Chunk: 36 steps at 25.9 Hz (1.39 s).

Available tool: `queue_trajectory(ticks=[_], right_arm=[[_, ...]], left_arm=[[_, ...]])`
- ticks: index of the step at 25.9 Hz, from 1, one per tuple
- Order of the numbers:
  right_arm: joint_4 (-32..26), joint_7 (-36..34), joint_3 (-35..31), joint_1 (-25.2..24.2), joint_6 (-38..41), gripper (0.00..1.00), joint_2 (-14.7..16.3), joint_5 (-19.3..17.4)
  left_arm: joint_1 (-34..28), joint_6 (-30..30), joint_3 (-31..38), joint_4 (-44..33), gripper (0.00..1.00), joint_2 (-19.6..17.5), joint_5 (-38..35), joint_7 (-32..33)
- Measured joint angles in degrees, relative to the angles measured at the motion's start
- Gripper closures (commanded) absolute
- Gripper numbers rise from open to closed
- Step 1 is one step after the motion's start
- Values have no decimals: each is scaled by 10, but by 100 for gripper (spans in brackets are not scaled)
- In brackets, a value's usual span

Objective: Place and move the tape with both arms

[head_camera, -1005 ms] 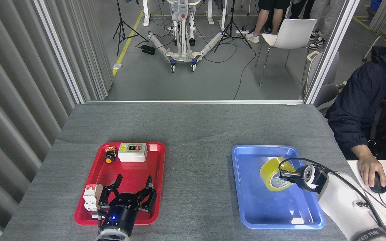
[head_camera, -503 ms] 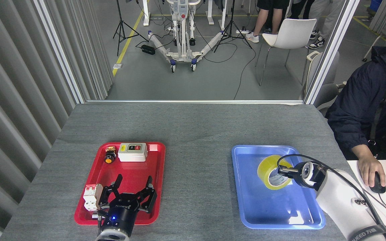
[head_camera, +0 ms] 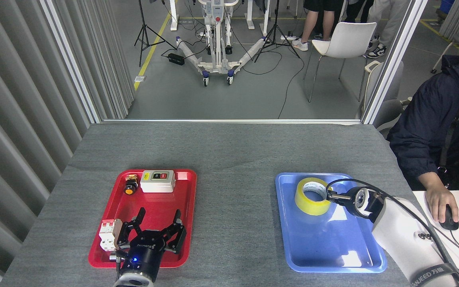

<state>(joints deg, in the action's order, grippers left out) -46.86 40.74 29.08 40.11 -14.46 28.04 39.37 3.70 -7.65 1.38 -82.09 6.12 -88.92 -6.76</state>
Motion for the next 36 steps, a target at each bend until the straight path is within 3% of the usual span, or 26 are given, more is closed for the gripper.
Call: queue_trajectory(ticks=[6, 12, 14, 17, 20, 24, 28, 32, 36], right_arm=[[0, -9, 0, -1, 0, 69, 0, 0], [-18, -51, -1, -6, 6, 13, 1, 9], [-29, -92, -2, -16, 7, 4, 2, 28], [-50, -174, -29, -43, 10, 2, 2, 84], [-86, -268, -101, -95, 38, 2, -7, 158], [-167, -354, -237, -183, 138, 2, -39, 252], [-249, -404, -325, -258, 196, 2, -81, 325], [-311, -473, -349, -330, 201, 2, -103, 371], [-354, -501, -347, -399, 180, 2, -107, 382]], left_arm=[[0, -1, 0, 0, 0, 0, 0, 0], [0, 0, 1, 0, 0, -1, 2, 0], [0, 0, 2, 0, 0, -1, 3, 0], [-1, 0, 2, 0, 0, -1, 3, 1], [-1, 0, 2, 0, 0, -1, 3, 1], [-1, 0, 2, 0, 0, -1, 3, 1], [-1, 0, 4, 0, 0, -1, 4, 1], [-1, 0, 4, 0, 0, -1, 5, 1], [-1, 0, 7, 0, 0, -1, 5, 1]])
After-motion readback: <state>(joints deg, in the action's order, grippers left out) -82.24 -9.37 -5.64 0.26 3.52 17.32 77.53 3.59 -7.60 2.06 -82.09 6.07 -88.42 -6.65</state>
